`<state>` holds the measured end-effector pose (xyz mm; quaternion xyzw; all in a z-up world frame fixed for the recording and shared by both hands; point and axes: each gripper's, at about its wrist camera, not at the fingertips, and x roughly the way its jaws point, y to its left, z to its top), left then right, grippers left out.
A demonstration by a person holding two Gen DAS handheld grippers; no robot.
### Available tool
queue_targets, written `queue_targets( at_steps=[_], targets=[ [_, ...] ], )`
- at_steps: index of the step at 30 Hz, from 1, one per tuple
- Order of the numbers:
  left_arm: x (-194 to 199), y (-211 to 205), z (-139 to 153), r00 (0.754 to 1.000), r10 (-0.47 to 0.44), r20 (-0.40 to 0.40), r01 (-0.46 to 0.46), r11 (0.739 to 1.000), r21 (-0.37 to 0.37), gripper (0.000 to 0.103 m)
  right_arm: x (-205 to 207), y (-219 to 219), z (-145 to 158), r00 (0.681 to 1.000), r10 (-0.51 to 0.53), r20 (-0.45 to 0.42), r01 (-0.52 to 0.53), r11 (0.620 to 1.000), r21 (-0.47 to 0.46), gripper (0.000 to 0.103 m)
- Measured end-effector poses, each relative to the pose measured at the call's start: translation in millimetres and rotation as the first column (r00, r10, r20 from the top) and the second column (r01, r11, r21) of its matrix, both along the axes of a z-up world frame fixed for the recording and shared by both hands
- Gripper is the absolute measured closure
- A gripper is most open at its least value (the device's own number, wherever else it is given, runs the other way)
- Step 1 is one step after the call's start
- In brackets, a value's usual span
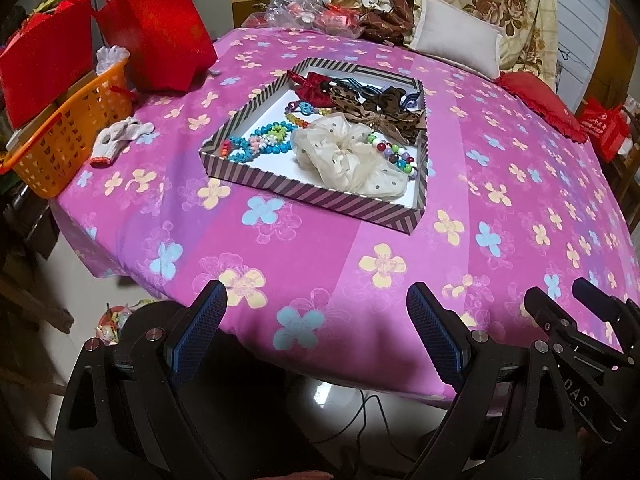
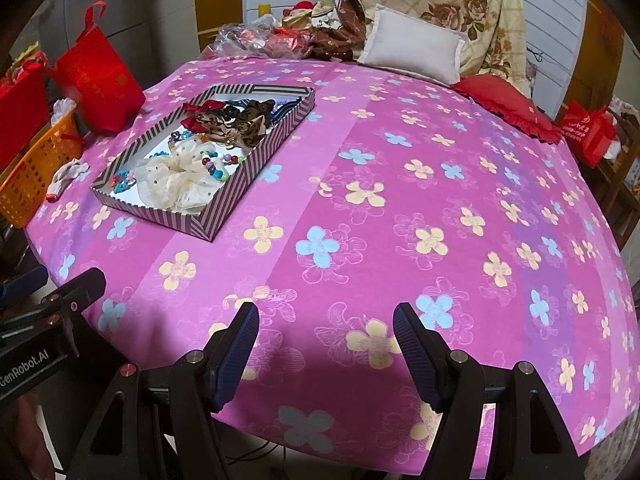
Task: Organize jewelry
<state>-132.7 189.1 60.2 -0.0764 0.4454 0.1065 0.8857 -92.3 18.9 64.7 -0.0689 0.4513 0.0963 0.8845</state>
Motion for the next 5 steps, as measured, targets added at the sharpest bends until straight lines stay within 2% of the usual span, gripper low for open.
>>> queue_targets(
  at_steps=[5],
  targets=[
    [1.2,-7.1,9.0,1.0,-0.003,0.013,0.003,1.0,0.028,0.012,2.7,-9.0,-1.3,1.0,-0.01,-0.009,0.01,1.0,0.027,0.036]
  ],
)
